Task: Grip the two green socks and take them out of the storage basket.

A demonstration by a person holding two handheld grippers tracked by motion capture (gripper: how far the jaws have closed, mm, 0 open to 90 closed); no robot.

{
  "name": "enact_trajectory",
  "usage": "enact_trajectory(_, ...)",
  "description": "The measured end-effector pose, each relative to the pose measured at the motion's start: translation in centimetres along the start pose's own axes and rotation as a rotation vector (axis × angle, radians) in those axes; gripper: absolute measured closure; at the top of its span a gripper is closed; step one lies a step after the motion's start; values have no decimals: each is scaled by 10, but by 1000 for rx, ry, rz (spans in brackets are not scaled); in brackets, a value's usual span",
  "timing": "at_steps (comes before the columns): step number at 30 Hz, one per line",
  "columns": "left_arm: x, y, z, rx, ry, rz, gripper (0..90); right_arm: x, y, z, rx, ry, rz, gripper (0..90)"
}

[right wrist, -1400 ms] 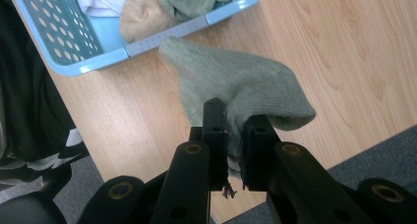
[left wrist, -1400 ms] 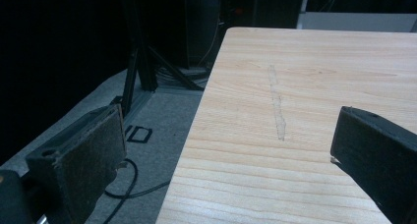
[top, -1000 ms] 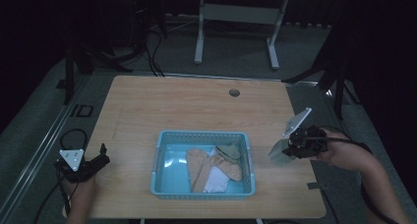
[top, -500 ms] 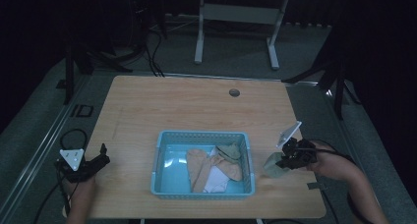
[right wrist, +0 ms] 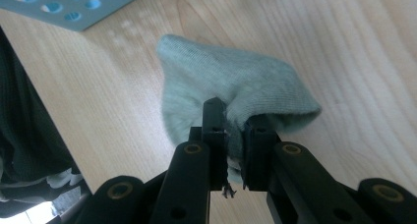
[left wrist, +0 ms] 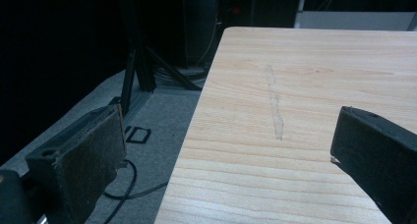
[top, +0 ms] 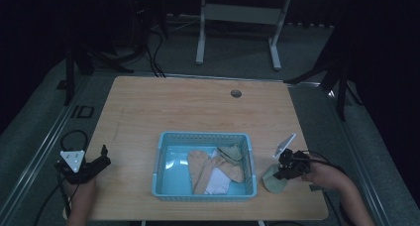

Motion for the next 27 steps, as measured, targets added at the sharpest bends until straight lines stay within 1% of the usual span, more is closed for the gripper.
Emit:
enact_trajectory(2,0,0,0,-1,-1,0,4,-7,-1,1,1,17,4,829)
enact_trajectory(4,0,0,0,-1,-1,0,4,-9,-1,1,-4,22,4,828)
enact_trajectory(7,0,0,0,-2,-2,0,4,-22,-2,1,-6,47,13,827)
enact_trajectory(8,0,0,0,-2,-1,0,4,-24,-3,1,-5,46,14,828)
enact_trajectory(11,0,0,0,-2,-1,1,4,-26,-5,0,-10,37,5,827)
enact_trajectory(14,0,0,0,-2,-1,1,4,-25,-4,-1,2,50,12,801)
enact_trajectory(17,0,0,0,-1,-1,0,4,-20,-3,-3,12,71,26,724)
enact_trajectory(19,0,0,0,-3,-2,0,4,-16,-2,-5,20,77,37,690)
enact_trajectory(22,0,0,0,-2,-2,0,4,-3,-2,-8,26,78,49,621)
enact_trajectory(23,0,0,0,-2,-2,0,4,3,-1,-9,34,79,57,602)
enact_trajectory(27,0,0,0,-2,-2,0,4,21,0,-17,54,71,88,585)
Point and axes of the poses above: each handheld gripper's, and its own axes: x roughly backward along the jaws, z roughly out of its underside, y roughly to its left, the point moved 2 cm from there along -x, roughly forward along the jaws, and after that the axes turned 4 degrees about -x, right-handed, at the moved point
